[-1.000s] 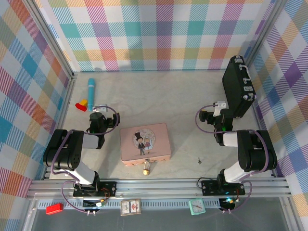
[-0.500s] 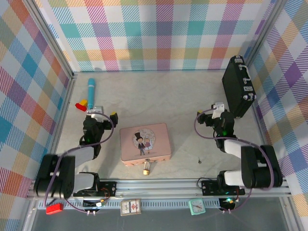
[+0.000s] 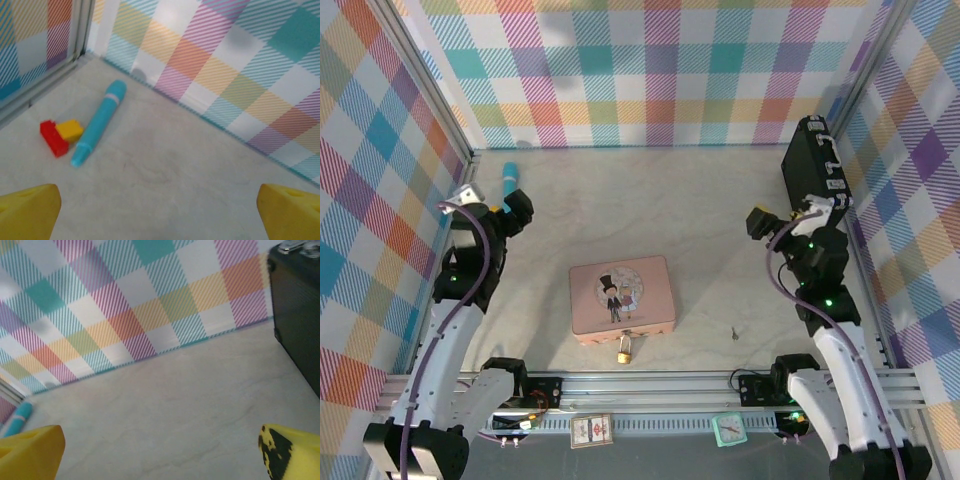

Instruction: Unlock a padlock with a key

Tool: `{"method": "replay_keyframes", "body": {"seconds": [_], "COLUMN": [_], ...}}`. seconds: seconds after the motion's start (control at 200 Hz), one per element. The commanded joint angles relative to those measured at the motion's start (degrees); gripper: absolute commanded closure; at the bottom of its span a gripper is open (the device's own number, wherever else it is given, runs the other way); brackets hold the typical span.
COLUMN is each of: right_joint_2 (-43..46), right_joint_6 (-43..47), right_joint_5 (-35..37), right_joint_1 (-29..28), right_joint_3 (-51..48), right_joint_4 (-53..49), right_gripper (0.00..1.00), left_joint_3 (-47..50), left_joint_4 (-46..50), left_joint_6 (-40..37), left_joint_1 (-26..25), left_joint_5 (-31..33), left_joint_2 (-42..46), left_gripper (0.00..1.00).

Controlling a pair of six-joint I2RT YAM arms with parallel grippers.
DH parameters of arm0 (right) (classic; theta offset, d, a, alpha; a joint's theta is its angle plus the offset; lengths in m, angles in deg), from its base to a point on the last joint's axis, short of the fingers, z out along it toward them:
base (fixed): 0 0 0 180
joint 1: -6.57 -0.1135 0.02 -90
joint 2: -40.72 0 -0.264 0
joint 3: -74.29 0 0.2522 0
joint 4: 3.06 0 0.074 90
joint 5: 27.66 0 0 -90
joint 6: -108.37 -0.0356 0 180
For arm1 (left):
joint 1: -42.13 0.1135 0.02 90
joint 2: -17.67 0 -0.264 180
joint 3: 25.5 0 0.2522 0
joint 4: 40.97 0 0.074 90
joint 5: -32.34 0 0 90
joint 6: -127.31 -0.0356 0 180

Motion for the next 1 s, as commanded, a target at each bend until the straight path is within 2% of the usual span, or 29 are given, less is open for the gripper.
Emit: {"method": "replay_keyframes", "body": {"seconds": [0.0,0.115,0.18,0.23,0.31,0.395,0.455,0.58,0.69,0.77,0.91,0.995], "right_joint_2": [2.79,2.04,-0.31,-2.67,-5.33,-5.95,-6.45,-9.12,-11.7,-12.66,-16.23,-18.5], "right_joint_6": [-6.56,-6.63,-6.25,-6.52,-7.28,-10.02,-12.9,-21.31,-27.5,-30.78,-36.97,-40.37], "right_joint_5": [-2.16,-6.68,-8.4,-9.58,-11.13,-8.49,-5.9,2.38,5.56,6.95,9.6,9.93], "right_joint_1": [0.05,0.09,-0.01,-0.08,-0.92,-4.28,-8.24,-18.19,-23.06,-25.68,-30.47,-33.39], "right_joint_3": [0.91,2.45,4.66,6.36,6.45,4.08,2.61,1.12,-0.72,-2.07,-2.81,-3.4], "right_joint_4": [-16.26,-24.6,-31.27,-36.37,-40.13,-42.64,-43.94,-46.7,-47.36,-47.23,-48.76,-48.33], "right_gripper": [0.01,0.01,0.01,0.0,0.01,0.01,0.01,0.04,0.07,0.14,0.25,0.37], "left_joint_3": [-0.28,2.04,2.4,2.86,4.1,6.14,8.69,15.07,18.68,19.26,22.37,24.47], "left_joint_4": [18.05,18.04,19.83,21.13,21.95,21.39,19.26,12.08,7.93,8.01,4.68,3.31], "left_joint_6": [6.08,2.31,1.6,1.13,0.13,-0.15,0.83,2.38,0.47,-0.75,-1.41,-1.93], "left_joint_1": [-0.12,-0.08,-0.37,-1.35,-4.16,-7.11,-8.35,-9.11,-9.11,-9.11,-9.11,-9.11], "left_joint_5": [-3.96,-19.66,-25.05,-26.7,-26.08,-22.27,-19.13,-17.01,-15.74,-12.62,-12.85,-12.39], "left_joint_2": [1.02,2.1,1.91,2.22,4.1,7.11,10.66,18.03,21.43,22.25,24.31,25.9], "left_gripper": [0.0,0.0,0.0,0.0,0.0,0.0,0.0,0.0,0.0,0.0,0.0,0.0]}}
